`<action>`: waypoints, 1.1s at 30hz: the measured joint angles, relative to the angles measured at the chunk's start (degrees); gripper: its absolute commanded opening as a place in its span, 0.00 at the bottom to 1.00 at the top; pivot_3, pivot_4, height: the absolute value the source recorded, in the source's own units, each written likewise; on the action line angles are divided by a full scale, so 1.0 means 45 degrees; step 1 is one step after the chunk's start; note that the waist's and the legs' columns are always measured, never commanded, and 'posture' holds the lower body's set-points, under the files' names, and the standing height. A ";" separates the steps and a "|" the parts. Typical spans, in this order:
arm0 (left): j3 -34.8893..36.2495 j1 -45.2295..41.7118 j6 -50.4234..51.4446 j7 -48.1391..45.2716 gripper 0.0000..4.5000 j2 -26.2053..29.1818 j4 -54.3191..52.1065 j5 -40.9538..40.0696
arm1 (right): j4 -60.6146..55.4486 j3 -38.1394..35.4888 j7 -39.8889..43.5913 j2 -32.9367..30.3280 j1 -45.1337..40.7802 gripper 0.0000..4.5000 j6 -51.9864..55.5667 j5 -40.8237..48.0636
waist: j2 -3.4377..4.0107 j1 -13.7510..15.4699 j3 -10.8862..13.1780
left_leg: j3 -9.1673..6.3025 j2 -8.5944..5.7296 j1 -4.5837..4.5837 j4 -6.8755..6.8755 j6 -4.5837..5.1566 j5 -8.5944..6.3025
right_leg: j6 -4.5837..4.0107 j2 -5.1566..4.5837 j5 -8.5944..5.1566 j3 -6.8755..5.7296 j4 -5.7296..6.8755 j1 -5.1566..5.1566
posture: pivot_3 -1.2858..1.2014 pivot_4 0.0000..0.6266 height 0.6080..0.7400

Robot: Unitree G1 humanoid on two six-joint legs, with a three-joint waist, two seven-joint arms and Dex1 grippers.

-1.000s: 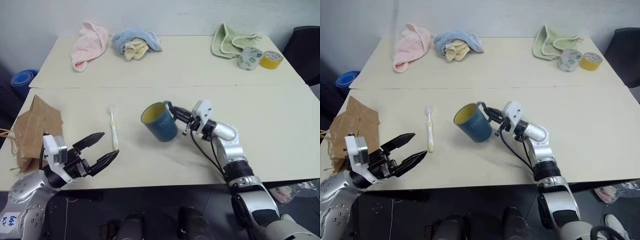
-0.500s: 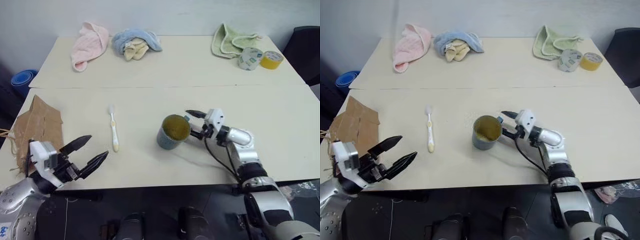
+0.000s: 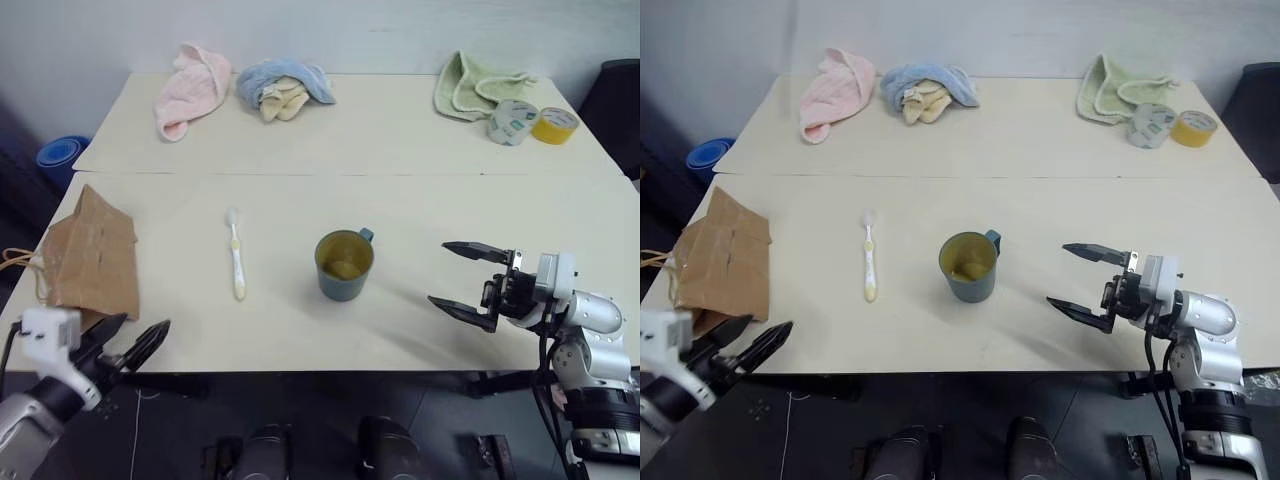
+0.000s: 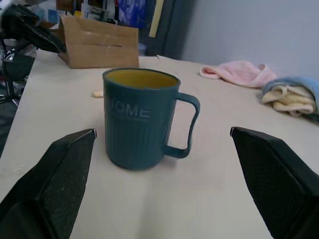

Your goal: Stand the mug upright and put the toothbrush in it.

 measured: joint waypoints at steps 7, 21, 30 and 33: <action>-0.3274 -0.5839 0.3697 0.3053 0.97 0.0170 0.1422 -0.0659 | -0.1144 0.0106 -0.1138 0.0290 0.0552 1.00 -0.0268 -0.0556 | -0.0002 0.0107 -0.0004 | -0.0009 -0.0023 0.0036 0.0004 0.0000 0.0001 | 0.0004 0.0003 0.0004 0.0008 0.0007 0.0041 | 0.52 0.24 1.00; -0.6912 -1.2438 0.7430 0.4480 0.79 -0.0917 0.6571 0.2693 | -0.2106 0.0449 -0.2186 0.0235 0.0975 1.00 0.0360 -0.0746 | 0.0041 0.0156 -0.0030 | -0.0018 -0.0027 0.0162 -0.0023 -0.0010 0.0006 | 0.0007 0.0016 0.0004 0.0003 -0.0027 0.0182 | 0.52 0.24 1.00; -0.7920 -1.2437 0.6481 0.2343 0.17 -0.0543 0.6971 0.4063 | -0.2200 0.0146 -0.2458 0.0153 0.1136 1.00 0.0380 -0.0747 | 0.0082 0.0157 -0.0054 | -0.0011 -0.0031 0.0178 -0.0027 -0.0009 0.0006 | 0.0007 0.0015 0.0004 0.0013 -0.0030 0.0193 | 0.52 0.24 1.00; -0.7714 -1.1641 0.4885 0.0652 0.03 -0.0251 0.6935 0.4095 | -0.2081 -0.0168 -0.2501 0.0032 0.1194 1.00 0.0419 -0.0667 | 0.0083 0.0109 -0.0053 | 0.0009 -0.0026 0.0177 -0.0042 -0.0010 0.0006 | 0.0006 0.0015 0.0003 0.0018 -0.0031 0.0176 | 0.52 0.24 1.00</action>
